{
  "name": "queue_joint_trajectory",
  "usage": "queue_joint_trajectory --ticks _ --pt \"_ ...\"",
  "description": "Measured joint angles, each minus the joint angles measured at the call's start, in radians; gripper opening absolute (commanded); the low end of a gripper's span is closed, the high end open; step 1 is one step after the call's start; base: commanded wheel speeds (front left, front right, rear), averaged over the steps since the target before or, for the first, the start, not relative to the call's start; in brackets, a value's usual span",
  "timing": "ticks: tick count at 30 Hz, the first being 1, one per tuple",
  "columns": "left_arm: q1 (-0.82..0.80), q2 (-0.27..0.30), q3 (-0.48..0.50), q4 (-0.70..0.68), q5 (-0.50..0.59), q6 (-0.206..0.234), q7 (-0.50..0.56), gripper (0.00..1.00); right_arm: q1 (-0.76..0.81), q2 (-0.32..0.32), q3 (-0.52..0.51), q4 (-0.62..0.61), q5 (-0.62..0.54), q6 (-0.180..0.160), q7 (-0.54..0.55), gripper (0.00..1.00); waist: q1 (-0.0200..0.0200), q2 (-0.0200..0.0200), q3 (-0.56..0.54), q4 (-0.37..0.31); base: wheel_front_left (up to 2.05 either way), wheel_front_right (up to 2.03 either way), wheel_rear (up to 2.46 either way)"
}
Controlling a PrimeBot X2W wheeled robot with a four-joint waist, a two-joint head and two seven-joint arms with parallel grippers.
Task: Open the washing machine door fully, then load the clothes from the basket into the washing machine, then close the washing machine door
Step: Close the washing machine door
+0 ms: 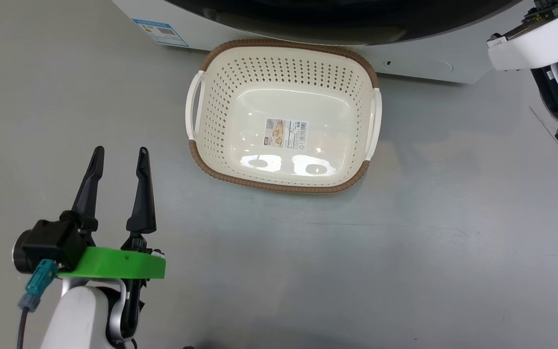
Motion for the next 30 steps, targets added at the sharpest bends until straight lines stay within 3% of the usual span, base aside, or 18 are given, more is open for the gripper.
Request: queue_joint_trajectory --ticks 12,13,15,18,21,30 --pt "-0.008 -0.002 0.021 0.035 -0.040 0.002 0.000 1.00 0.051 0.006 -0.028 0.015 0.013 -0.004 0.000 0.00 -0.0001 0.0000 -0.053 -0.012 0.00 0.00 0.00" --pt "-0.008 -0.002 0.028 0.039 -0.052 0.005 0.000 1.00 0.068 0.010 -0.034 0.014 0.024 -0.009 0.000 0.08 -0.0001 0.0000 -0.061 -0.015 0.00 0.00 0.00" --pt "-0.008 -0.002 0.038 0.050 -0.071 0.007 0.000 1.00 0.108 0.017 -0.040 0.009 0.035 -0.018 0.000 0.35 -0.0001 0.0000 -0.079 -0.021 0.00 0.00 0.00" --pt "-0.007 -0.003 0.045 0.068 -0.082 0.007 0.000 1.00 0.175 0.031 -0.044 -0.007 0.044 -0.019 0.000 0.57 -0.0001 0.0000 -0.110 -0.032 0.00 0.00 0.00" --pt "-0.006 -0.003 0.061 0.087 -0.094 0.006 0.000 1.00 0.233 0.040 -0.051 -0.025 0.044 -0.019 0.000 1.00 -0.0001 0.0000 -0.145 -0.045 0.00 0.00 0.00" --pt "0.032 -0.003 0.094 0.132 -0.080 0.005 0.000 1.00 0.435 0.051 -0.105 -0.064 0.041 -0.019 0.000 1.00 -0.0001 0.0000 -0.260 -0.100 0.00 0.00 0.00"
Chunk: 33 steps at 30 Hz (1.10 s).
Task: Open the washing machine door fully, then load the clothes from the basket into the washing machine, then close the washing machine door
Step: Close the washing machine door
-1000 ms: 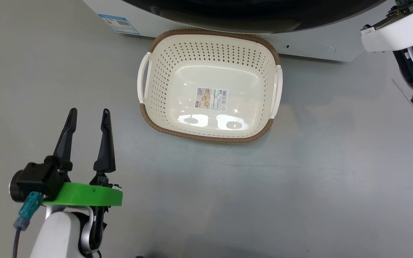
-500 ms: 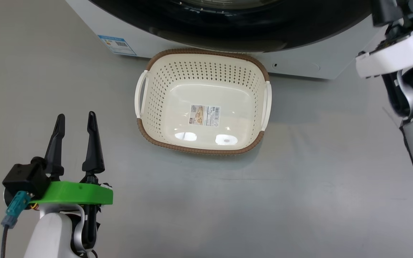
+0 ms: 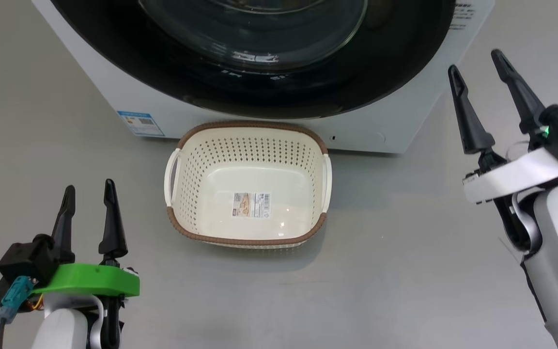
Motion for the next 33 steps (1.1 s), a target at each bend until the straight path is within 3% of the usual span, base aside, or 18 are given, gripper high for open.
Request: queue_joint_trajectory --ticks 17,33 --pt "0.169 0.001 0.028 0.038 0.034 -0.004 0.000 1.00 0.350 0.009 -0.121 -0.018 -0.036 0.000 0.001 1.00 -0.0001 0.0000 -0.227 -0.121 0.00 0.00 0.00" --pt "0.208 0.002 0.023 0.037 0.082 -0.004 0.000 1.00 0.538 0.022 -0.237 -0.037 -0.091 -0.020 0.001 1.00 -0.0001 0.0000 -0.325 -0.225 0.00 0.00 0.00"
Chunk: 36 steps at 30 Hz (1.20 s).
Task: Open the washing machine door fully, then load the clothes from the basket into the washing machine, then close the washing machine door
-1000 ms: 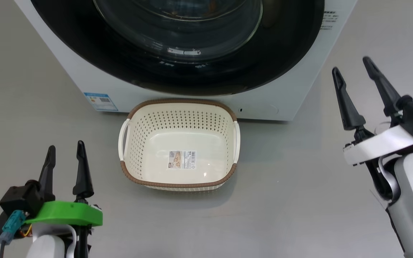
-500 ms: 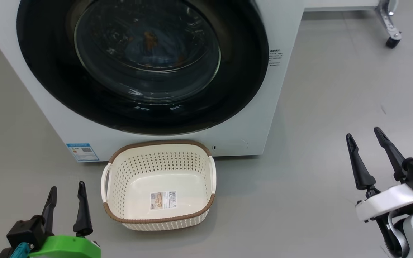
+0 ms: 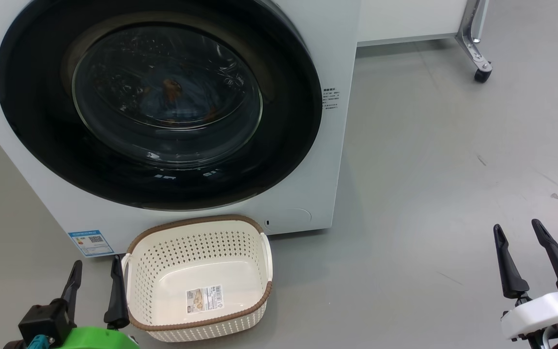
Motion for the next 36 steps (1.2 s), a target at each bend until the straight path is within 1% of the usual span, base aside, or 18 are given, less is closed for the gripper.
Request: queue_joint_trajectory --ticks 8,26,32,33,36 --pt "0.001 0.000 -0.014 0.002 0.015 -0.001 0.000 1.00 0.026 0.015 -0.043 0.001 -0.013 0.000 0.000 1.00 0.0000 0.0000 -0.006 0.011 0.00 0.00 0.00" --pt "0.002 0.000 -0.007 0.001 0.026 -0.001 0.000 1.00 0.034 0.052 -0.055 -0.006 -0.049 0.002 0.000 1.00 0.0000 0.0000 -0.011 0.097 0.00 0.00 0.00" --pt "0.010 0.001 0.013 -0.004 0.026 -0.001 0.000 1.00 0.034 0.059 -0.050 -0.006 -0.058 0.007 0.000 1.00 0.0000 0.0000 -0.010 0.108 0.00 0.00 0.00" --pt "0.011 0.001 0.014 -0.005 0.026 0.000 0.000 0.00 0.034 0.059 -0.050 -0.006 -0.058 0.011 0.000 0.00 0.0000 0.0000 -0.010 0.109 0.00 0.00 0.00" --pt "0.021 -0.012 0.012 0.028 0.026 0.000 0.002 0.00 0.046 0.084 -0.046 0.024 -0.058 0.011 0.000 0.00 0.0000 0.0000 -0.010 0.109 0.00 0.00 0.00"
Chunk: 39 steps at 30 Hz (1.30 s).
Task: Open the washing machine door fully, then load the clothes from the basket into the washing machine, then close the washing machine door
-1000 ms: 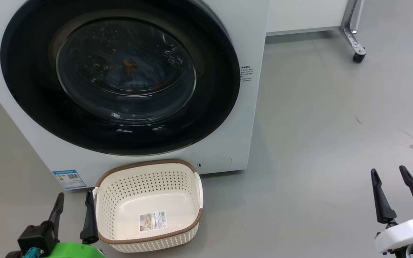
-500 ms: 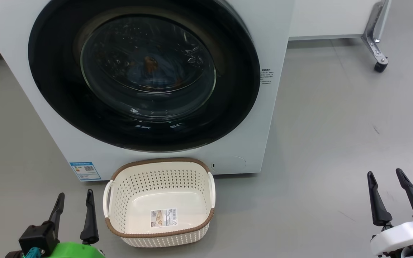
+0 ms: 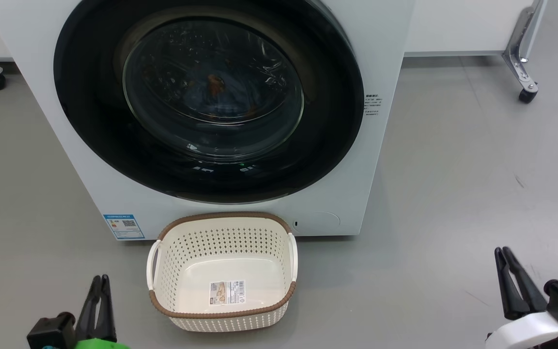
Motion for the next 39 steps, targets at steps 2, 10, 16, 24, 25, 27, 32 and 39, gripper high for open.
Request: queue_joint_trajectory --ticks 2,10,16,24,25,27,32,39 --pt "0.010 -0.008 -0.002 0.023 0.000 0.000 0.003 0.00 0.015 0.019 0.004 0.022 0.000 0.000 0.000 0.00 0.0000 0.0000 0.000 0.000 0.00 0.00 0.00" --pt "0.014 -0.012 0.009 0.053 -0.055 0.000 0.031 0.00 0.025 0.034 -0.006 0.046 0.053 0.000 0.019 0.00 0.0000 0.0000 0.003 -0.001 0.00 0.00 0.00" --pt "-0.002 -0.011 0.024 0.066 -0.148 0.000 0.062 0.00 0.003 0.042 -0.030 0.062 0.146 0.000 0.053 0.00 0.0000 0.0000 0.005 -0.002 0.00 0.00 0.00" --pt "-0.012 -0.011 0.027 0.069 -0.259 0.000 0.093 0.00 -0.008 0.055 -0.038 0.067 0.277 0.000 0.089 0.00 0.0000 0.0000 0.008 -0.003 0.00 0.00 0.00" --pt "-0.015 -0.011 0.028 0.070 -0.270 0.000 0.099 0.00 -0.011 0.056 -0.040 0.067 0.289 0.000 0.093 0.00 0.0000 0.0000 0.008 -0.003 0.00 0.00 0.00" --pt "-0.023 -0.011 0.030 0.070 -0.291 0.000 0.109 0.00 -0.015 0.057 -0.044 0.067 0.318 0.000 0.101 0.00 0.0000 0.0000 0.009 -0.004 0.00 0.00 0.00" --pt "-0.028 -0.011 0.033 0.071 -0.355 0.000 0.127 0.00 -0.021 0.060 -0.052 0.068 0.385 0.000 0.123 0.00 0.0000 0.0000 0.011 -0.005 0.00 0.00 0.00" --pt "-0.048 -0.010 0.036 0.072 -0.450 0.000 0.153 0.00 -0.035 0.067 -0.065 0.070 0.480 0.000 0.149 0.00 0.0000 0.0000 0.014 -0.006 0.00 0.00 0.00"
